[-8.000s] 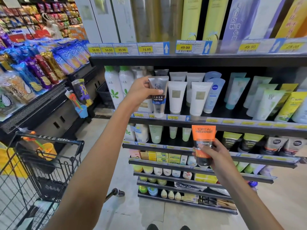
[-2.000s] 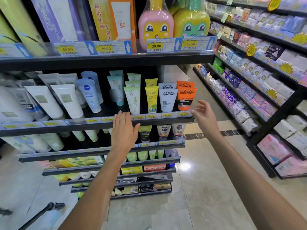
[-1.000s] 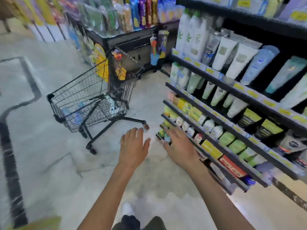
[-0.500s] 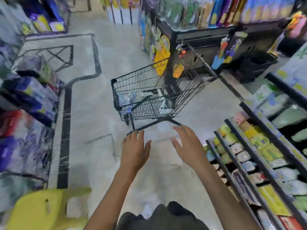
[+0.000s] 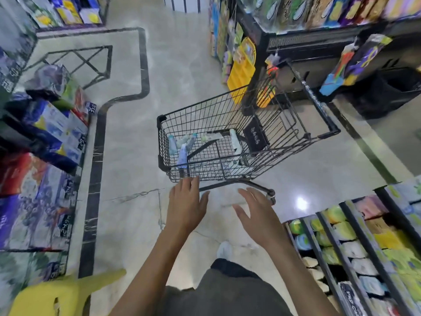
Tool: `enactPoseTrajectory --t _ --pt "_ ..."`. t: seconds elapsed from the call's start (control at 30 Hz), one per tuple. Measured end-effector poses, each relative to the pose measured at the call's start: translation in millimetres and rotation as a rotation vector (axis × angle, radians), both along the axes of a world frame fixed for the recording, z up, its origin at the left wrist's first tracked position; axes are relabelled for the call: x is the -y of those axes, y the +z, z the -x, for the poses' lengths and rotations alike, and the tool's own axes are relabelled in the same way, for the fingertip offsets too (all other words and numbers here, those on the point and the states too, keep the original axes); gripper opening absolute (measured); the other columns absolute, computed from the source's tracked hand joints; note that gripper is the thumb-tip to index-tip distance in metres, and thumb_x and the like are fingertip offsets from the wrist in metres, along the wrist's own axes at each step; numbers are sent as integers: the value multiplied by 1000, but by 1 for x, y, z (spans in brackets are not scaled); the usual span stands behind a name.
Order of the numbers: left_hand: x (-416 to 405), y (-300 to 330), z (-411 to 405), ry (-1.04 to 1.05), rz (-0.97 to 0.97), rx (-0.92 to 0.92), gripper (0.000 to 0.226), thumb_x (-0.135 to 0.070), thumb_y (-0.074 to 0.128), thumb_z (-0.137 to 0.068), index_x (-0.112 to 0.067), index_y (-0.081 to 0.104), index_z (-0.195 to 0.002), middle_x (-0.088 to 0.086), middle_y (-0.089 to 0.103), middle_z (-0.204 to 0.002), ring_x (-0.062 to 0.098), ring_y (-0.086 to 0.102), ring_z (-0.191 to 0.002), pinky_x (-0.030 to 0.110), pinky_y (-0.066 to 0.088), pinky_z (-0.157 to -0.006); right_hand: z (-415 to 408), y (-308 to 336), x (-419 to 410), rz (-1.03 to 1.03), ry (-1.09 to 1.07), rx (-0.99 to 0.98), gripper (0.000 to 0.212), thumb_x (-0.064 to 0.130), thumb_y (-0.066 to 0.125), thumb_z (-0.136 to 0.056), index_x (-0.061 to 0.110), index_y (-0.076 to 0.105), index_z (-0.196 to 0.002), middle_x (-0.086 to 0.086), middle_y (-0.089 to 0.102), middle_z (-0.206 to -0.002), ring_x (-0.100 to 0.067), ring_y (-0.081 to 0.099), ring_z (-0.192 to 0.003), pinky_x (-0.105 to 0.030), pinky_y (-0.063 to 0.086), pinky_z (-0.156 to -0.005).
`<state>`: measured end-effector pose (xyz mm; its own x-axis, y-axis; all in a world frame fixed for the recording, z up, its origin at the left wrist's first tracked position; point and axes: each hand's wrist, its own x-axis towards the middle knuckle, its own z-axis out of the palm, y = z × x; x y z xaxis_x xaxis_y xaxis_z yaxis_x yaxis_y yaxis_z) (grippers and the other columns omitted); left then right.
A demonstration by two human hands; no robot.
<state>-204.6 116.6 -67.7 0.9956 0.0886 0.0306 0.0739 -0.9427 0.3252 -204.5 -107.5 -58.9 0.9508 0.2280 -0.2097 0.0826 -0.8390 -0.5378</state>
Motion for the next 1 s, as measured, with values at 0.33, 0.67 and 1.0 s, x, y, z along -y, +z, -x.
enactPoseTrajectory --t 0.33,0.67,1.0 --pt "-29 -31 -101 174 85 -112 49 -39 56 -98 -9 53 -137 11 61 -124 35 58 -113 49 50 -94 -206 -13 -73 -13 194 -26 51 45 50 -105 26 45 -152 -3 38 -160 -24 33 -150 -47 37 -118" --pt "-104 -100 -248 318 209 -311 39 -35 59 -97 -5 58 -123 16 63 -116 38 59 -106 46 48 -88 -347 -86 -156 76 314 -181 51 42 54 -103 24 47 -150 -1 44 -154 -22 41 -143 -43 42 -112" --pt "-142 -229 -349 460 346 -615 55 -35 59 -99 -3 46 -142 22 53 -136 41 52 -123 49 46 -99 -475 -198 -212 316 573 -304 58 29 60 -101 23 39 -155 -8 39 -158 -29 38 -145 -50 44 -112"
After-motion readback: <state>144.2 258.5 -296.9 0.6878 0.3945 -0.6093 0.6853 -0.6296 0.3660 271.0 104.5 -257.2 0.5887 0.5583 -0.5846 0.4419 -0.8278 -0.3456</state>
